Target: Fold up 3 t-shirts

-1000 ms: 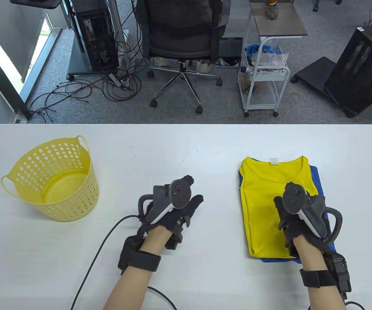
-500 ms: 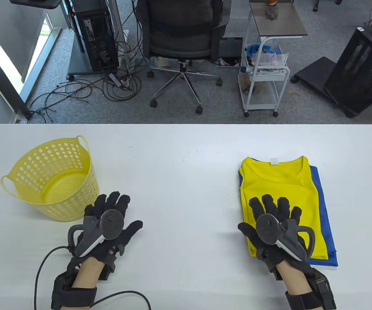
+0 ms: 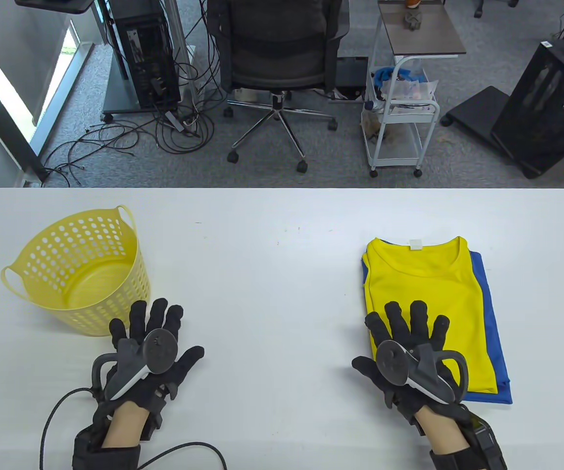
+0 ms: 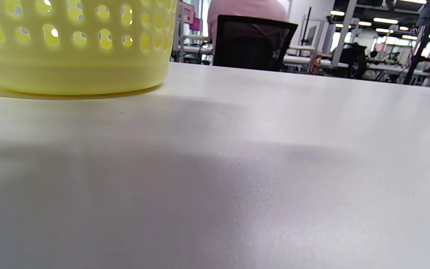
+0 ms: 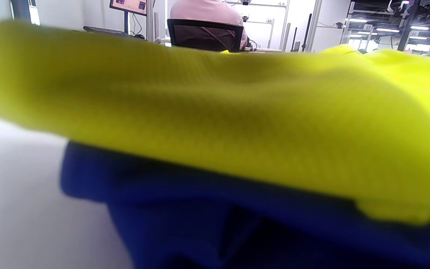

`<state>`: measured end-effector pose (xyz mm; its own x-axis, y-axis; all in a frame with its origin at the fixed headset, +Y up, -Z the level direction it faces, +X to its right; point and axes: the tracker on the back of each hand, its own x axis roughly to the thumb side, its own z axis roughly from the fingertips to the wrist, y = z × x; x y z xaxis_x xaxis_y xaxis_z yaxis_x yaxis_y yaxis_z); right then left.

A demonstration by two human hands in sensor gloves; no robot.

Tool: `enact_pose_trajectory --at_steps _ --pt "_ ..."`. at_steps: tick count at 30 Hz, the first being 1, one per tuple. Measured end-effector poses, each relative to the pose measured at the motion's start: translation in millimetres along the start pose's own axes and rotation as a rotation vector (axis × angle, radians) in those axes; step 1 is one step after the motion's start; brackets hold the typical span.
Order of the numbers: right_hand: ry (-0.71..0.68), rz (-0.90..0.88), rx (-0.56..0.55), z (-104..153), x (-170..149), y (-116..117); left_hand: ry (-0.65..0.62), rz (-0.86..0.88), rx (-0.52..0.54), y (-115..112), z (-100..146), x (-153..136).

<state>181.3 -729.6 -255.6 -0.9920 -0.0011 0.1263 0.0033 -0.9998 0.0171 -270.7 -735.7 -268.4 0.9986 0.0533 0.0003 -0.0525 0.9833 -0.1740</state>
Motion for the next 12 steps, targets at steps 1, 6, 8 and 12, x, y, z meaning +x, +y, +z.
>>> enact_pose_trajectory --at_steps 1,6,8,12 --pt "-0.001 -0.004 0.005 0.1 0.1 -0.2 0.001 0.0 0.001 -0.2 -0.1 0.5" --pt "-0.005 -0.024 0.021 0.8 -0.9 0.0 -0.011 -0.007 -0.004 -0.9 1.5 6.3" --pt "-0.005 -0.025 0.019 0.7 -1.2 0.1 -0.014 -0.01 -0.003 -0.9 2.0 7.7" --pt "-0.008 -0.031 0.015 0.6 -1.0 0.2 -0.017 -0.01 -0.007 -1.7 1.8 8.3"
